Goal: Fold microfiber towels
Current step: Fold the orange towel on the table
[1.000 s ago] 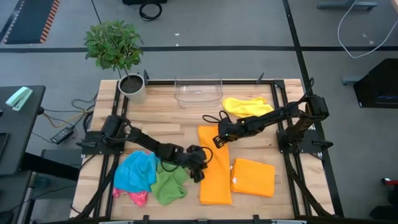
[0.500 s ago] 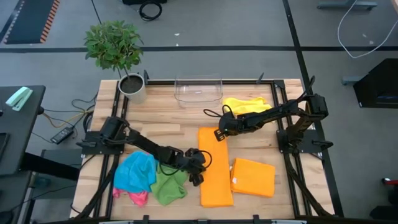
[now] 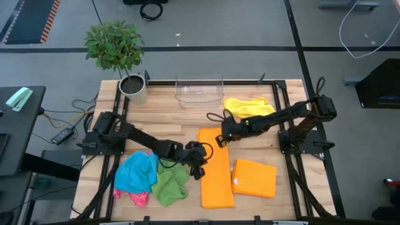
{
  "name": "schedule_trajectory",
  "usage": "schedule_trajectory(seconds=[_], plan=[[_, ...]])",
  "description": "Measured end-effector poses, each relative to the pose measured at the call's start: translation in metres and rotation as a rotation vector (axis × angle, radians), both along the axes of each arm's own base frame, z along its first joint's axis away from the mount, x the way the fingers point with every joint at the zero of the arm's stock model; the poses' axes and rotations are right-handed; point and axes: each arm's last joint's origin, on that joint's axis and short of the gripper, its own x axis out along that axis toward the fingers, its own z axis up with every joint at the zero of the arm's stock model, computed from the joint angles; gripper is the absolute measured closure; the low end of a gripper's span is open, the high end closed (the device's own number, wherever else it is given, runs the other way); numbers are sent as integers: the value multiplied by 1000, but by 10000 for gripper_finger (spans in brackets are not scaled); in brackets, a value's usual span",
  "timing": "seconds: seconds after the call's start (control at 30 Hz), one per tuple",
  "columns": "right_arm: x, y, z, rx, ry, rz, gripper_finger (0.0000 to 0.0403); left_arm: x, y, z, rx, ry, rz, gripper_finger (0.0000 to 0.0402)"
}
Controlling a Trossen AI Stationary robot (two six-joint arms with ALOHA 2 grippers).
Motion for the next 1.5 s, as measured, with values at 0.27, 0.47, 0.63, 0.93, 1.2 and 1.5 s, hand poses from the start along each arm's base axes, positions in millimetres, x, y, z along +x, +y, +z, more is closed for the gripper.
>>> schedule_trajectory(seconds=[0.27, 0.47, 0.63, 0.93, 1.2, 1.5], plan=[[-5, 61, -17, 66, 38, 60, 402, -2, 42, -14, 2, 69, 65, 390], [0, 60, -34, 21, 67, 31, 402, -3, 52, -22, -9, 111, 66, 388], [-4, 50, -22, -49, 59, 46, 402, -7, 63, -23, -24, 169, 84, 390], [-19, 79, 24, 4, -108, 199, 402, -15, 78, 26, -4, 59, 129, 382], [-34, 131, 5, 13, -109, 177, 402, -18, 34, 20, -82, 75, -18, 383], [-35, 129, 4, 15, -123, 96, 392, -22, 13, 17, -432, 97, 329, 315]])
